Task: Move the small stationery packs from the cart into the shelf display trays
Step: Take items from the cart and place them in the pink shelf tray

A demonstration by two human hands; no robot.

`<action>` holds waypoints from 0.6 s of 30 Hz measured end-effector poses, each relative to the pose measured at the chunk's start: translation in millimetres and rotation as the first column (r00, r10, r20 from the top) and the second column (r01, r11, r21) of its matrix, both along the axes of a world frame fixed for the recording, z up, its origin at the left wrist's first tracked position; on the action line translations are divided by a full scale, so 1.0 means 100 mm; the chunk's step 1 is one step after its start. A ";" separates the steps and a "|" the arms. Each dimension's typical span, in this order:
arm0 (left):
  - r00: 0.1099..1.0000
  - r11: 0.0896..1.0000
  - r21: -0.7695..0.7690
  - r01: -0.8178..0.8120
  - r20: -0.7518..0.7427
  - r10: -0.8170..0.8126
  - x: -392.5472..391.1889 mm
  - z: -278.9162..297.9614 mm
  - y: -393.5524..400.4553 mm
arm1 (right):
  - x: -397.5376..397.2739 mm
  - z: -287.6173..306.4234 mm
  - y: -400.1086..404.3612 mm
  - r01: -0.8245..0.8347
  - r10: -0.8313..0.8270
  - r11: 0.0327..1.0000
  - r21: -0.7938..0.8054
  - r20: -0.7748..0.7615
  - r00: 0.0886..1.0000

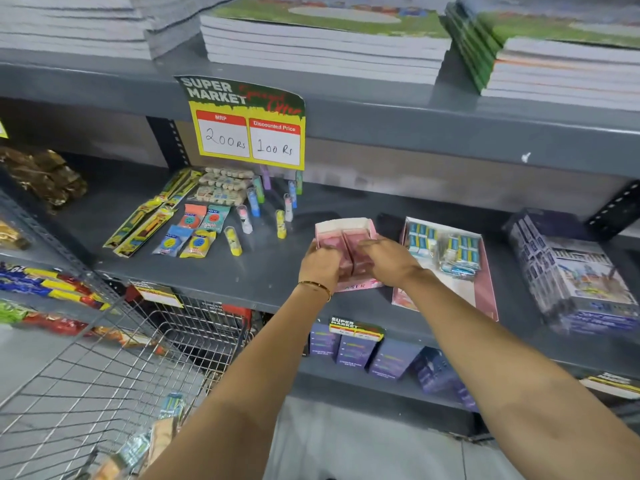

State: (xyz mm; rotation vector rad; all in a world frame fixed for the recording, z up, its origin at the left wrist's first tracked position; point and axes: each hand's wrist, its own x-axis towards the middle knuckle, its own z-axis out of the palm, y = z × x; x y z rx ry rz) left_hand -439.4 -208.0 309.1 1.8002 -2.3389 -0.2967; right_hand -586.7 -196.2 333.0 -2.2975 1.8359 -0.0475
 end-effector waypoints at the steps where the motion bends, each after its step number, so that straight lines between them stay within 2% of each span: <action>1: 1.000 1.000 0.005 0.000 -0.004 0.001 -0.01 0.00 -0.01 | 0.01 0.00 0.00 0.006 -0.006 1.000 0.001 -0.014 1.000; 10: 0.998 0.998 -0.013 0.055 0.021 -0.054 0.01 -0.02 0.00 | 0.10 0.03 0.10 0.022 -0.023 1.000 -0.003 -0.006 1.000; 14: 0.996 0.991 -0.118 0.070 -0.045 -0.076 0.18 -0.07 0.12 | 0.26 0.08 0.14 -0.003 0.014 0.981 -0.192 0.055 0.998; 18: 0.999 0.982 -0.185 -0.024 -0.036 0.017 0.65 -0.09 0.37 | 0.83 0.09 0.21 -0.096 0.129 0.939 -0.331 0.080 0.988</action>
